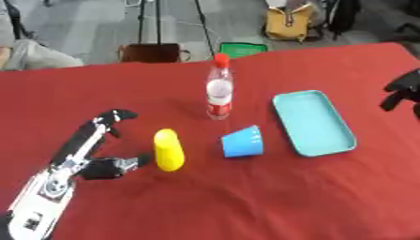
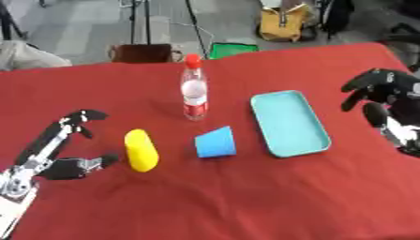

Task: Pick up objects on the table and place them in the box.

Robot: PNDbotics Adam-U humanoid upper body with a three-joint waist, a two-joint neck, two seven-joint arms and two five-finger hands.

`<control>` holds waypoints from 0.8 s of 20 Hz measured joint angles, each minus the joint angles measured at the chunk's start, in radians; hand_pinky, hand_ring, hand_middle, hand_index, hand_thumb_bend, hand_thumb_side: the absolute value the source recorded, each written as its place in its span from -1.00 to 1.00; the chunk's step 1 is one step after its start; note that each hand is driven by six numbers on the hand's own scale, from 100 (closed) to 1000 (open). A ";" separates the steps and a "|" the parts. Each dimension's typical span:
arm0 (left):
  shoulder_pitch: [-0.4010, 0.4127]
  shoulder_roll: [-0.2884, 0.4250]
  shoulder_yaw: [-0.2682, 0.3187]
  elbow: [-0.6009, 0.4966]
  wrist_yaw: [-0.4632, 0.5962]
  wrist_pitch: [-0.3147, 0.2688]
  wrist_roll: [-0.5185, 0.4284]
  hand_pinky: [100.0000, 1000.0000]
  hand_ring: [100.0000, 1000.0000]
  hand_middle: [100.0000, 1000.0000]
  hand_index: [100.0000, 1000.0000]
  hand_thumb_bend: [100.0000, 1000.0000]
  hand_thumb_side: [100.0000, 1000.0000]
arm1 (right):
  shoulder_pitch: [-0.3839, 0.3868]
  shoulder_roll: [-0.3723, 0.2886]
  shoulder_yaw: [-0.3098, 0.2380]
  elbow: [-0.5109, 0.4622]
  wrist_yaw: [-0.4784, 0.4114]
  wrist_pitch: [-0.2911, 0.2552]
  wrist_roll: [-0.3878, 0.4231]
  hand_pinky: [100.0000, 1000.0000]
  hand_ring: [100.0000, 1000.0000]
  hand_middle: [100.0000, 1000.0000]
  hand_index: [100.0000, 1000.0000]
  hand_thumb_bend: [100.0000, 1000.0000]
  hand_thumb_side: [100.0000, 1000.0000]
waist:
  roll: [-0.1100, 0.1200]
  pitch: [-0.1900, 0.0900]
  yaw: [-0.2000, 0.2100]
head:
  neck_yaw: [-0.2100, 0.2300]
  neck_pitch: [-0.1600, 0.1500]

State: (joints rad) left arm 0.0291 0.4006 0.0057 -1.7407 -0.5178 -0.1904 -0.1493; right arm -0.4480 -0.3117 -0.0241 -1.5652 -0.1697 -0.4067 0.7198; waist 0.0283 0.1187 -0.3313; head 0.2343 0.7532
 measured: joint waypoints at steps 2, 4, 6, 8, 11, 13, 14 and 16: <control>-0.009 0.001 -0.009 0.013 -0.004 -0.006 -0.004 0.22 0.74 0.58 0.71 0.33 0.16 | 0.000 0.000 0.000 0.000 0.000 0.000 0.000 0.13 0.02 0.27 0.46 -0.68 -0.14 | 0.000 0.000 -0.001 | 0.000 0.000; -0.025 0.003 -0.018 0.024 -0.006 -0.011 -0.007 0.22 0.74 0.58 0.71 0.36 0.14 | 0.000 0.000 0.000 0.000 0.000 0.000 0.000 0.13 0.02 0.27 0.46 -0.68 -0.14 | -0.001 0.000 -0.002 | 0.001 0.000; -0.037 0.003 -0.026 0.033 -0.007 -0.016 -0.012 0.22 0.74 0.58 0.71 0.40 0.12 | 0.000 0.000 0.000 0.000 0.000 0.000 0.000 0.13 0.02 0.27 0.46 -0.69 -0.14 | -0.002 0.000 -0.003 | 0.002 0.000; -0.046 0.003 -0.034 0.041 -0.007 -0.021 -0.017 0.23 0.74 0.58 0.71 0.40 0.12 | 0.000 0.000 0.000 0.000 0.000 0.000 0.000 0.13 0.02 0.27 0.46 -0.69 -0.14 | -0.003 0.000 -0.003 | 0.003 0.000; -0.056 0.003 -0.040 0.052 -0.009 -0.027 -0.024 0.24 0.74 0.58 0.70 0.40 0.14 | 0.000 0.000 0.000 0.000 0.000 0.001 0.001 0.13 0.02 0.27 0.46 -0.68 -0.14 | -0.003 0.000 -0.003 | 0.004 0.000; -0.063 0.003 -0.046 0.059 -0.010 -0.029 -0.031 0.25 0.74 0.57 0.70 0.40 0.14 | 0.000 0.000 0.000 0.000 0.000 0.001 0.001 0.13 0.02 0.27 0.46 -0.68 -0.14 | -0.004 0.000 -0.004 | 0.005 0.000; -0.069 0.003 -0.048 0.063 -0.011 -0.030 -0.035 0.25 0.75 0.57 0.70 0.40 0.15 | 0.000 0.000 0.000 0.000 0.000 0.001 0.001 0.13 0.02 0.27 0.46 -0.68 -0.14 | -0.006 0.000 -0.005 | 0.005 0.000; -0.080 0.003 -0.054 0.071 -0.012 -0.031 -0.043 0.25 0.75 0.57 0.69 0.40 0.15 | 0.000 0.000 0.000 0.000 -0.001 0.001 0.001 0.13 0.02 0.27 0.46 -0.68 -0.14 | -0.007 0.000 -0.006 | 0.007 0.000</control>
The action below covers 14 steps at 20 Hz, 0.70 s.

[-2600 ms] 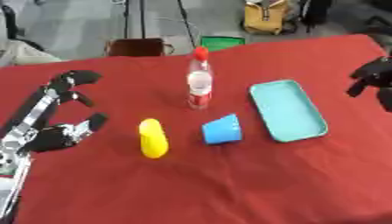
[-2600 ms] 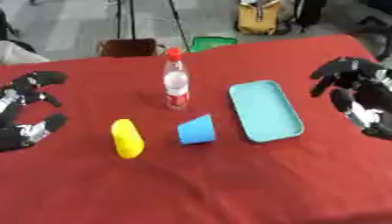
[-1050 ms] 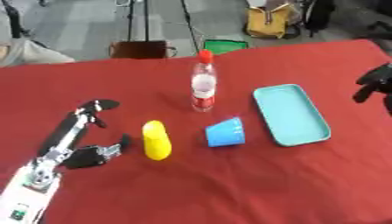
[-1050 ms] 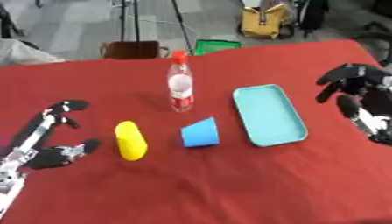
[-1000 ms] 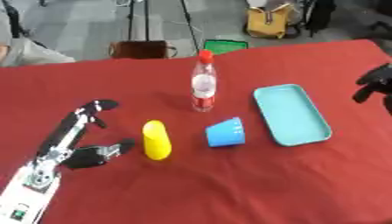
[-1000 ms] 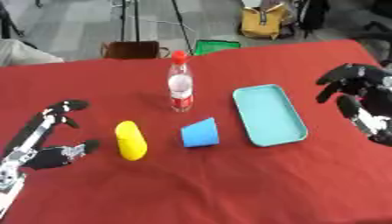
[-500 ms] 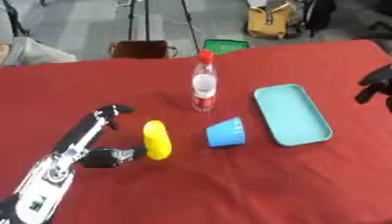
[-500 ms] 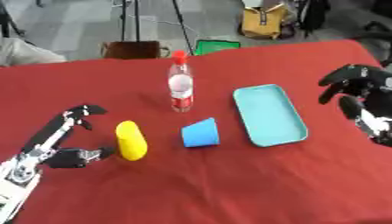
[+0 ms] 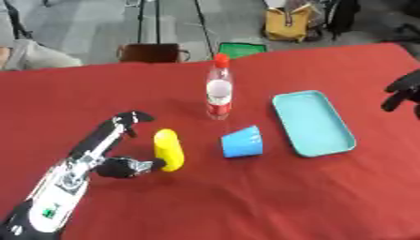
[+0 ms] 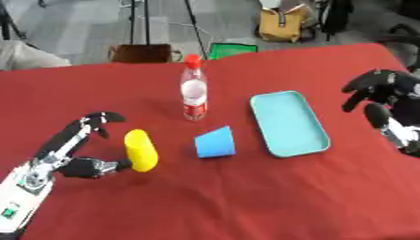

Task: Pick up objects on the table and place them in the box.

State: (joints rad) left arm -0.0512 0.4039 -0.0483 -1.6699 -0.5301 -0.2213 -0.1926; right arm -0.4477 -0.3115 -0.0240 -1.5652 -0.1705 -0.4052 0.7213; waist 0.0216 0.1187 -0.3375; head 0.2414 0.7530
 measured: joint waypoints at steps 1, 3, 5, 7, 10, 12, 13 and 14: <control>-0.006 0.000 -0.004 0.004 -0.002 0.000 -0.003 0.26 0.75 0.56 0.69 0.39 0.16 | 0.000 0.000 0.000 0.000 0.000 0.000 0.000 0.13 0.02 0.27 0.46 -0.68 -0.14 | 0.000 0.000 0.000 | 0.000 0.000; -0.015 0.000 -0.008 0.013 -0.005 -0.001 -0.009 0.26 0.75 0.56 0.69 0.39 0.17 | 0.000 0.000 0.000 0.000 0.000 0.000 0.000 0.13 0.02 0.27 0.46 -0.68 -0.14 | 0.000 0.000 0.000 | 0.001 0.000; -0.020 0.000 -0.011 0.020 -0.008 -0.003 -0.014 0.27 0.75 0.56 0.69 0.39 0.18 | 0.000 0.000 0.000 0.000 -0.001 0.000 0.000 0.13 0.02 0.27 0.46 -0.67 -0.14 | 0.000 0.000 0.000 | 0.001 0.000; -0.023 0.000 -0.016 0.028 -0.010 -0.005 -0.020 0.27 0.75 0.56 0.69 0.39 0.19 | 0.000 0.000 0.000 0.000 -0.001 0.000 0.000 0.13 0.02 0.27 0.46 -0.67 -0.14 | 0.000 0.000 -0.001 | 0.001 0.000; -0.030 0.000 -0.023 0.045 -0.012 -0.007 -0.031 0.27 0.75 0.55 0.69 0.38 0.21 | 0.000 0.000 0.000 0.000 -0.002 0.000 0.000 0.13 0.02 0.27 0.46 -0.67 -0.14 | 0.000 0.000 -0.002 | 0.001 0.000; -0.042 0.000 -0.028 0.064 -0.012 -0.008 -0.038 0.26 0.75 0.55 0.69 0.37 0.21 | 0.000 0.000 0.002 0.000 -0.002 0.000 0.000 0.13 0.02 0.27 0.46 -0.66 -0.14 | -0.003 0.000 -0.004 | 0.001 0.000; -0.048 0.000 -0.029 0.074 -0.012 -0.009 -0.040 0.26 0.75 0.54 0.69 0.37 0.22 | 0.000 0.000 0.003 0.000 -0.002 0.000 0.000 0.13 0.02 0.27 0.46 -0.66 -0.14 | -0.004 0.000 -0.005 | 0.001 0.000; -0.053 0.000 -0.029 0.084 -0.012 -0.010 -0.043 0.26 0.75 0.54 0.69 0.37 0.22 | 0.000 0.000 0.003 0.000 -0.002 0.000 0.000 0.13 0.02 0.27 0.46 -0.66 -0.14 | -0.005 0.000 -0.005 | 0.001 0.000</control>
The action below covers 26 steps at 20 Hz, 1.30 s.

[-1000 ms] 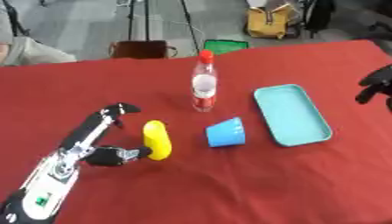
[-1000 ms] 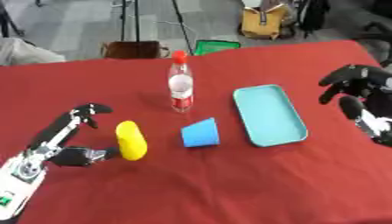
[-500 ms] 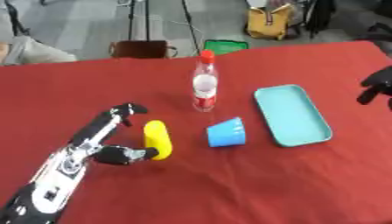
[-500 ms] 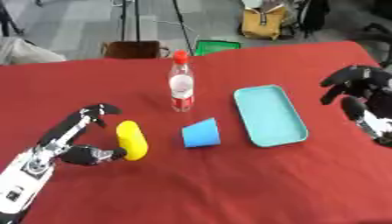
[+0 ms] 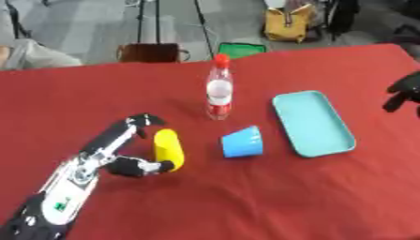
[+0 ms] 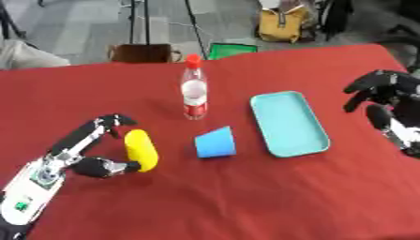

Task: Pick up objects on the table and place them in the box.

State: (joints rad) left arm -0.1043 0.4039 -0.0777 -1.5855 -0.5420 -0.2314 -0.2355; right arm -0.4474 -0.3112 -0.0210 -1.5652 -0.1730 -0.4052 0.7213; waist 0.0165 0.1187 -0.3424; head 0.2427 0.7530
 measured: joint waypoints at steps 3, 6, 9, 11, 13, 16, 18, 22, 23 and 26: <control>-0.013 0.000 -0.005 0.025 0.000 -0.004 -0.006 0.27 0.74 0.52 0.69 0.37 0.23 | 0.000 0.000 0.002 0.000 0.000 0.000 0.000 0.13 0.02 0.27 0.46 -0.66 -0.14 | 0.000 0.000 -0.001 | 0.000 0.000; -0.028 0.000 -0.007 0.049 0.000 -0.007 -0.013 0.27 0.74 0.52 0.68 0.37 0.24 | 0.000 0.000 0.003 0.000 0.000 0.000 0.000 0.13 0.02 0.27 0.46 -0.66 -0.14 | 0.000 0.000 -0.001 | 0.000 0.000; -0.038 0.000 -0.012 0.073 -0.004 -0.010 -0.020 0.27 0.74 0.51 0.68 0.38 0.24 | 0.001 0.000 0.003 0.000 -0.001 0.000 0.000 0.13 0.02 0.27 0.46 -0.66 -0.14 | 0.000 0.000 -0.001 | 0.001 0.000; -0.043 -0.001 -0.012 0.088 -0.007 -0.011 -0.023 0.26 0.73 0.50 0.67 0.36 0.24 | 0.001 0.000 0.003 0.000 -0.001 0.000 0.000 0.13 0.02 0.27 0.46 -0.66 -0.14 | -0.001 0.000 -0.002 | 0.001 0.000; -0.051 -0.003 -0.012 0.104 -0.012 -0.011 -0.023 0.26 0.73 0.50 0.67 0.36 0.24 | 0.001 0.000 0.003 0.000 -0.001 0.000 0.000 0.13 0.02 0.27 0.46 -0.66 -0.14 | -0.003 0.000 -0.003 | 0.003 0.000; -0.063 -0.009 -0.012 0.122 -0.019 -0.010 -0.024 0.25 0.72 0.48 0.66 0.36 0.22 | 0.003 0.000 0.003 0.000 -0.002 0.000 0.000 0.13 0.02 0.27 0.46 -0.66 -0.14 | -0.005 0.001 -0.004 | 0.005 -0.005; -0.072 -0.009 -0.012 0.133 -0.022 -0.009 -0.025 0.25 0.72 0.48 0.66 0.36 0.22 | 0.003 0.000 0.003 0.000 -0.004 0.000 0.000 0.13 0.02 0.27 0.46 -0.66 -0.14 | -0.006 0.001 -0.005 | 0.005 -0.007; -0.088 -0.009 -0.012 0.153 -0.022 -0.009 -0.026 0.23 0.70 0.47 0.64 0.32 0.21 | 0.003 0.000 0.003 0.000 -0.005 0.000 0.000 0.13 0.02 0.27 0.46 -0.66 -0.14 | -0.006 0.001 -0.006 | 0.008 -0.008; -0.091 -0.010 -0.012 0.157 -0.022 -0.009 -0.026 0.23 0.70 0.47 0.64 0.32 0.21 | 0.003 0.000 0.003 0.000 -0.005 0.000 0.000 0.13 0.02 0.27 0.46 -0.66 -0.14 | -0.007 0.001 -0.006 | 0.008 -0.008; -0.101 -0.010 -0.012 0.169 -0.022 -0.011 -0.023 0.18 0.66 0.41 0.56 0.04 0.12 | 0.003 0.000 0.003 0.000 -0.005 0.000 0.000 0.13 0.02 0.27 0.46 -0.66 -0.14 | -0.007 0.001 -0.007 | 0.008 -0.008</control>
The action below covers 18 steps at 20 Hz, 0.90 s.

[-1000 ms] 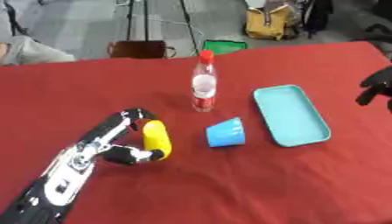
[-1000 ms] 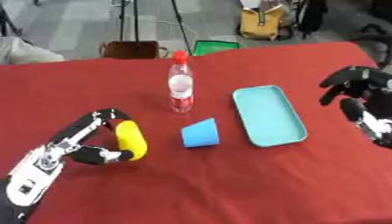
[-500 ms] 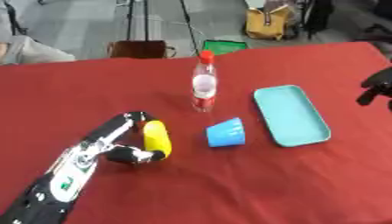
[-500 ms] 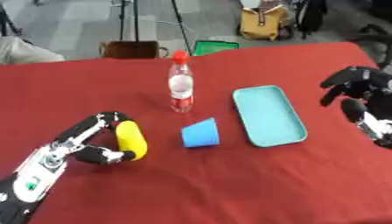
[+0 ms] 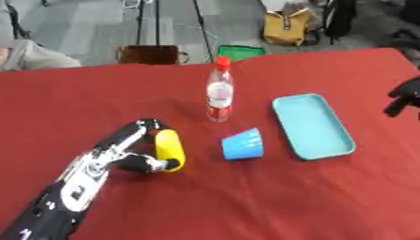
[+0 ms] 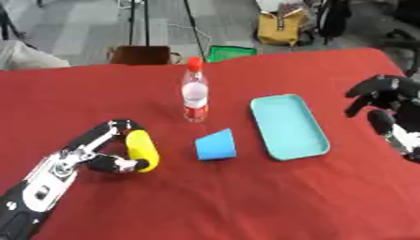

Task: Pick up objects on the table and place them in the box.

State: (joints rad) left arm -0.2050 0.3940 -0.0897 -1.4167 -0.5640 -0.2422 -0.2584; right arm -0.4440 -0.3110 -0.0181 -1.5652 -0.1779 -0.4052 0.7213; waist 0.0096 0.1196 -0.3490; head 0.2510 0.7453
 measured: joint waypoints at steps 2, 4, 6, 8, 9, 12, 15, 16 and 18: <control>-0.007 0.000 -0.004 0.008 0.001 -0.001 0.004 0.18 0.66 0.40 0.55 -0.03 0.09 | 0.000 0.000 0.000 0.000 0.000 0.000 0.000 0.13 0.02 0.27 0.46 -0.66 -0.14 | -0.001 0.000 0.000 | 0.000 0.000; -0.012 0.000 -0.006 0.013 0.002 -0.002 0.009 0.17 0.64 0.37 0.53 -0.41 -0.06 | 0.000 0.000 0.000 0.000 0.000 0.000 0.000 0.13 0.02 0.27 0.46 -0.66 -0.14 | -0.001 0.000 0.000 | 0.000 0.000; -0.018 0.000 -0.011 0.019 0.002 -0.002 0.011 0.16 0.63 0.36 0.52 -0.51 -0.09 | 0.000 0.000 0.000 0.000 0.000 0.000 0.000 0.13 0.02 0.27 0.46 -0.66 -0.14 | -0.001 0.001 0.000 | 0.001 0.000; -0.024 0.000 -0.014 0.023 0.002 -0.002 0.012 0.16 0.60 0.31 0.47 -0.98 -0.28 | 0.000 0.000 0.000 0.000 0.000 0.000 0.000 0.13 0.02 0.27 0.47 -0.66 -0.14 | -0.001 0.002 0.000 | 0.001 0.000; -0.025 0.000 -0.016 0.025 0.003 -0.002 0.012 0.16 0.60 0.31 0.47 -1.00 -0.30 | 0.000 0.000 0.000 0.000 0.000 0.000 0.000 0.13 0.02 0.27 0.47 -0.66 -0.14 | -0.001 0.002 0.000 | 0.001 0.000; -0.032 0.000 -0.022 0.029 0.006 -0.001 0.012 0.14 0.57 0.25 0.40 -1.00 -0.48 | 0.000 0.000 0.000 0.000 0.000 0.000 0.000 0.13 0.02 0.27 0.46 -0.66 -0.14 | -0.001 0.002 -0.001 | 0.001 0.000; -0.033 0.000 -0.024 0.030 0.011 0.004 0.012 0.11 0.54 0.21 0.35 -1.00 -0.54 | 0.000 0.000 0.000 0.000 0.000 0.000 0.000 0.13 0.02 0.27 0.46 -0.66 -0.14 | -0.001 0.002 -0.002 | 0.001 -0.001; -0.033 0.000 -0.024 0.030 0.014 0.007 0.012 0.08 0.52 0.18 0.32 -1.00 -0.57 | 0.000 0.000 0.000 0.000 0.000 0.000 0.000 0.13 0.02 0.27 0.46 -0.66 -0.14 | -0.001 0.002 -0.002 | 0.001 -0.001; -0.033 0.000 -0.025 0.030 0.022 0.016 0.013 0.07 0.52 0.17 0.30 -1.00 -0.54 | 0.000 0.000 0.000 0.000 0.000 0.000 0.000 0.13 0.02 0.27 0.46 -0.66 -0.14 | 0.000 0.002 -0.003 | 0.001 -0.001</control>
State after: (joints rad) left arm -0.2381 0.3936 -0.1147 -1.3872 -0.5423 -0.2267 -0.2452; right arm -0.4440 -0.3108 -0.0180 -1.5652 -0.1781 -0.4052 0.7213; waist 0.0093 0.1212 -0.3518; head 0.2519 0.7446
